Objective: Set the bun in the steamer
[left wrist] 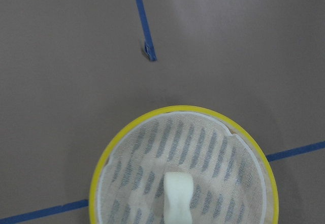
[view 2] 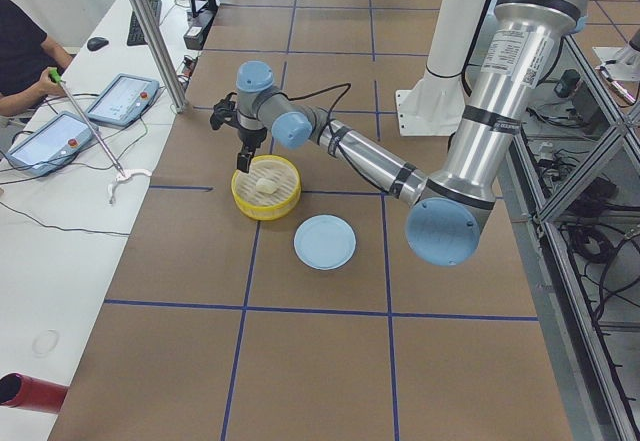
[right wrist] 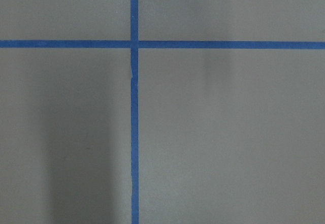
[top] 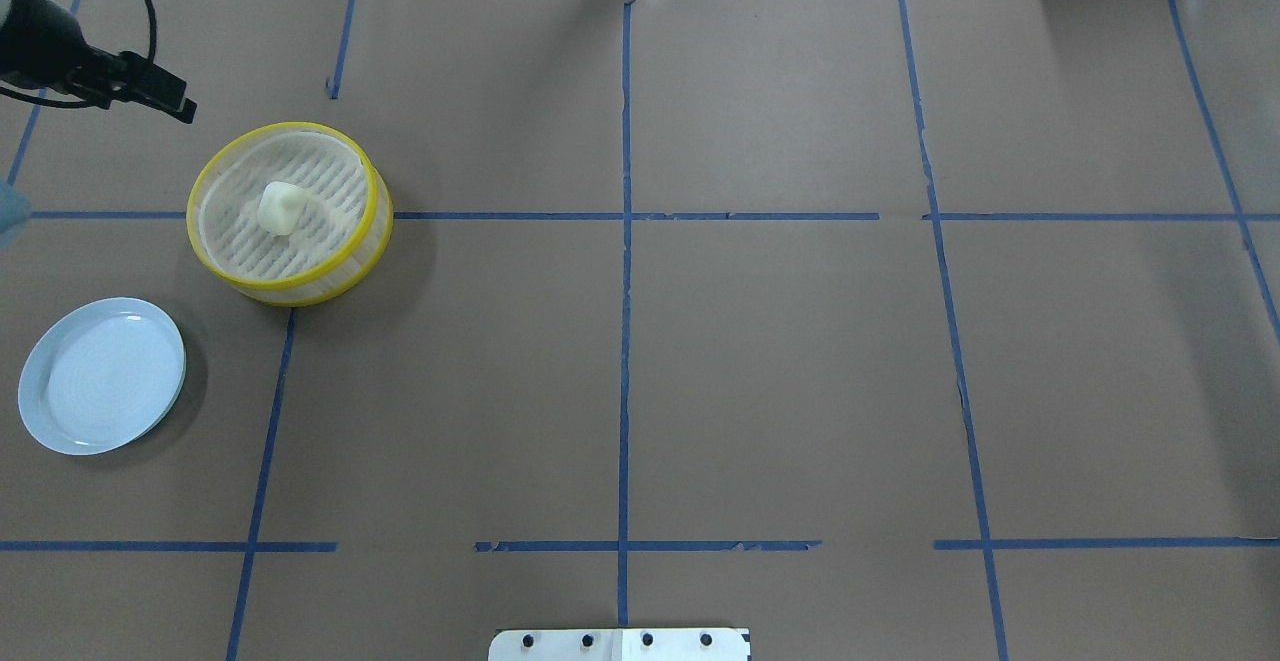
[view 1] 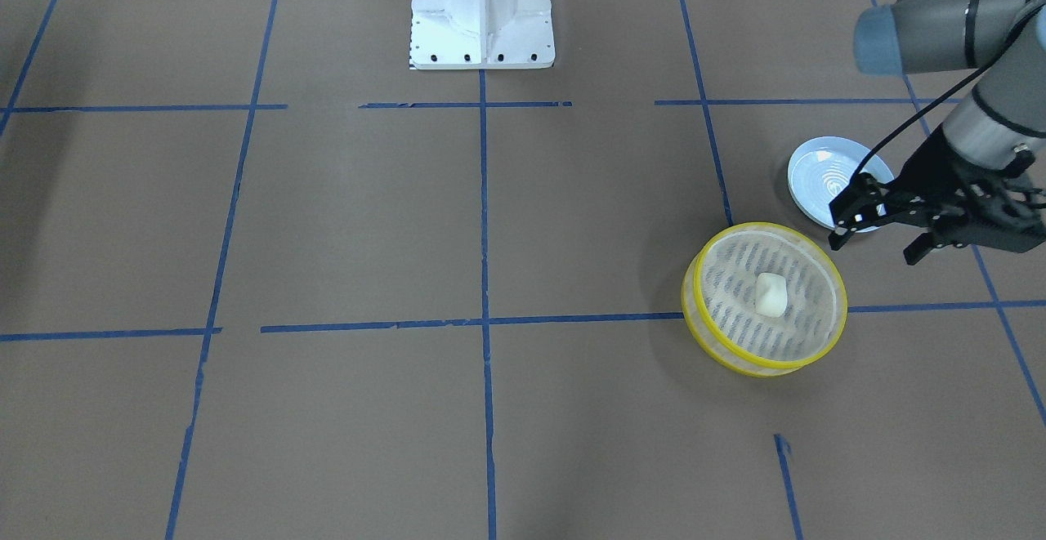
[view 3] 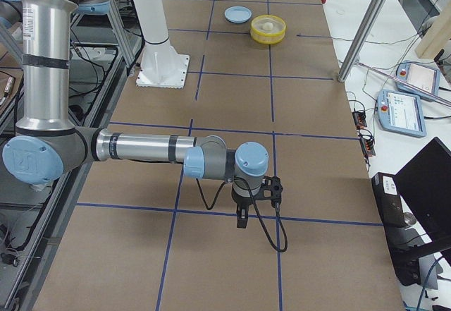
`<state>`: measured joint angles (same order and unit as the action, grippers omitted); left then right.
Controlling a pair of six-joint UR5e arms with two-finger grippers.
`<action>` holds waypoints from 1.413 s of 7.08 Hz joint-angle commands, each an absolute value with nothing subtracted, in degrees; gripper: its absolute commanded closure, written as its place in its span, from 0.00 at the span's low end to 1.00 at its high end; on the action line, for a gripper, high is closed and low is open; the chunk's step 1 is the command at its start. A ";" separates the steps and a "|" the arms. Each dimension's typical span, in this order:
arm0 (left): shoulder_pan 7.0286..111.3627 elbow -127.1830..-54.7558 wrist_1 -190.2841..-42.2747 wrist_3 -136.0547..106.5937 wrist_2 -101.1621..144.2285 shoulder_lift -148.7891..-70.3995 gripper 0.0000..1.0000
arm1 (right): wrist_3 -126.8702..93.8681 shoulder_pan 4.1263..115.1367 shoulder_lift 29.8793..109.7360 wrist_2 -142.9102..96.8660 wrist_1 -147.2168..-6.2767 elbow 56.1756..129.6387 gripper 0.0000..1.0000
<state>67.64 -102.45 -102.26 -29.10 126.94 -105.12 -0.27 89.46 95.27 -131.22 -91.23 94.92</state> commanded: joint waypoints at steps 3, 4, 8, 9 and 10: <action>81.17 -100.90 -98.82 -11.32 127.27 -95.21 0.00 | -0.26 89.38 95.27 -131.22 -91.23 94.92 0.00; 85.47 -100.90 -94.09 -5.77 127.87 -93.36 0.00 | -0.26 89.38 95.27 -131.22 -91.23 94.92 0.00; 91.32 -97.14 -90.44 1.05 129.90 -84.11 0.00 | -0.26 89.38 95.27 -131.22 -91.23 94.92 0.00; 91.23 -96.42 -90.35 1.05 131.99 -83.94 0.00 | -0.26 89.38 95.27 -131.22 -91.23 94.92 0.00; 91.23 -95.89 -90.18 1.05 133.75 -84.02 0.00 | -0.26 89.38 95.27 -131.22 -91.23 94.92 0.00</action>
<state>91.18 -96.81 -90.34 0.91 131.76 -84.18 -0.26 89.39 95.27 -131.22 -91.23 94.92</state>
